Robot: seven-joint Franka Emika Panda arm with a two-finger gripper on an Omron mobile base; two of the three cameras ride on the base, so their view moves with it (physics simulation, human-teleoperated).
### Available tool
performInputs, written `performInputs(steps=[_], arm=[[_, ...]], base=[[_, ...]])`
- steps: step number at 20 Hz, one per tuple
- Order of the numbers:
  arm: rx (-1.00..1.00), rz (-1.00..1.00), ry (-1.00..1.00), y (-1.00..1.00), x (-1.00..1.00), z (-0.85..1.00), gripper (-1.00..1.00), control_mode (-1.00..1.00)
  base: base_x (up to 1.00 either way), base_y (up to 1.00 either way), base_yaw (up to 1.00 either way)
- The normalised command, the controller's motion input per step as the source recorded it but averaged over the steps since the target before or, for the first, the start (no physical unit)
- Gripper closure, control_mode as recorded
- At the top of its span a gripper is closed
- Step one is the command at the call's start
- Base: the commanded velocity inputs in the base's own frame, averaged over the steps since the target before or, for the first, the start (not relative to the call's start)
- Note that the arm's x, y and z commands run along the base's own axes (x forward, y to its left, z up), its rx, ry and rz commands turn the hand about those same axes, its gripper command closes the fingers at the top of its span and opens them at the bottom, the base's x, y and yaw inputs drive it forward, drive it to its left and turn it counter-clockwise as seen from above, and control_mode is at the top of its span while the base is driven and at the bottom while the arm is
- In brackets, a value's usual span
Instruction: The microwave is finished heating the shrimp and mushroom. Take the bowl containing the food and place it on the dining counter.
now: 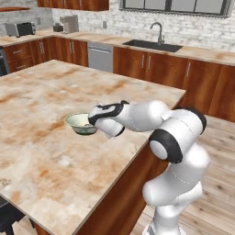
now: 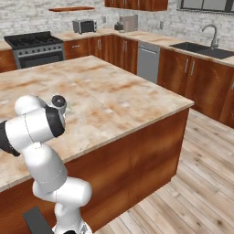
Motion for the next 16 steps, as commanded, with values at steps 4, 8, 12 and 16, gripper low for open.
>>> performInputs(steps=[4,8,12,16], arm=[[-0.11,0.0,0.04,0.97,0.07,-0.43,1.0,-1.0],[-0.17,0.0,0.0,0.77,0.4,-0.31,1.0,-1.0],[-0.18,-0.02,0.0,0.45,0.36,-0.3,1.0,-1.0],[0.0,-0.07,0.06,0.08,0.1,0.15,-1.0,-1.0]], base=[[0.0,0.0,0.0],[0.0,0.0,0.0],[0.0,0.0,0.0],[0.0,0.0,0.0]])
